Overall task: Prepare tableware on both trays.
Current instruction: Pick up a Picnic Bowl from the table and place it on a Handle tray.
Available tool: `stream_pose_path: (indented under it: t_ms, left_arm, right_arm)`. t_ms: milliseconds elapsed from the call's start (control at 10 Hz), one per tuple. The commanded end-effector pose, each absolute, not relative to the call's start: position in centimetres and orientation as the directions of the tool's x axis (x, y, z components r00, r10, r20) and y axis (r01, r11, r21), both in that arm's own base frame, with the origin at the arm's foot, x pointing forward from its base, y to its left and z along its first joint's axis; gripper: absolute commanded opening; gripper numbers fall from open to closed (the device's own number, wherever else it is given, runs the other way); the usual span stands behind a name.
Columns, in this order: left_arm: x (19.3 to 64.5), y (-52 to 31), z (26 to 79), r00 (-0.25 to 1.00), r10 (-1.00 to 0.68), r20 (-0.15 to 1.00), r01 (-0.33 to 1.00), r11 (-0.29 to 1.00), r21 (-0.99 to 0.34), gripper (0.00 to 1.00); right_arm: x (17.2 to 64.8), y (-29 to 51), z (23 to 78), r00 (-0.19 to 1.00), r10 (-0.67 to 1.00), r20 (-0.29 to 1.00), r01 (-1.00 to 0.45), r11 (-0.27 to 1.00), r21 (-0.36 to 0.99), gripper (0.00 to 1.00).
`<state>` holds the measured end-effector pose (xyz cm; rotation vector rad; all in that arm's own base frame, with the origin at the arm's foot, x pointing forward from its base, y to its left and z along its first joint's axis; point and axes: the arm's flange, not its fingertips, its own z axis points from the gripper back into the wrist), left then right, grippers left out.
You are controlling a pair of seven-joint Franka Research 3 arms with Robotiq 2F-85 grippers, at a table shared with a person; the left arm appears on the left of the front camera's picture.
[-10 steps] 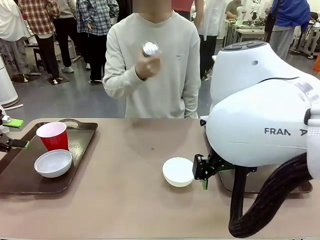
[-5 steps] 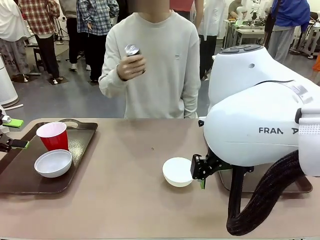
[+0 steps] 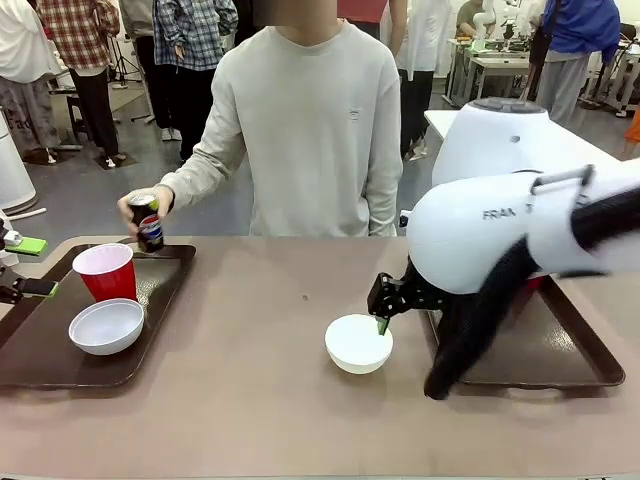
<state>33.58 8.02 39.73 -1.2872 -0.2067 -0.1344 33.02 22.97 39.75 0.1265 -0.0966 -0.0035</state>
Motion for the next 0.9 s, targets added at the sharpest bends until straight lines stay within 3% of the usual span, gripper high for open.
stream_pose_path:
  t_ms: [0,400,500,600,700,800]
  left_arm:
    - [33.5,8.0,39.7,0.967,0.023,0.254,0.24,0.262,-0.935,0.92]
    - [33.5,8.0,39.7,0.967,0.023,0.254,0.24,0.262,-0.935,0.92]
    - [33.5,8.0,39.7,0.967,0.023,0.254,0.24,0.262,-0.935,0.92]
    - [33.5,8.0,39.7,0.967,0.023,0.254,0.24,0.262,-0.935,0.92]
    - [33.5,8.0,39.7,0.967,0.023,0.254,0.24,0.262,-0.935,0.92]
    - [33.5,8.0,39.7,0.967,0.023,0.254,0.24,0.262,-0.935,0.92]
  right_arm:
    - [37.1,24.4,36.8,0.999,0.003,0.035,-0.009,0.986,0.164,1.0]
    - [40.5,26.2,33.5,0.996,0.048,0.076,-0.06,0.984,0.165,1.0]
    - [40.7,26.3,32.8,0.995,0.069,0.068,-0.078,0.988,0.137,0.55]
    - [40.8,26.3,32.5,0.996,0.07,0.057,-0.076,0.99,0.117,0.44]
    - [40.8,26.3,32.5,0.996,0.065,0.056,-0.071,0.992,0.104,0.0]
    - [40.8,26.0,32.7,0.997,0.053,0.064,-0.059,0.993,0.097,0.0]
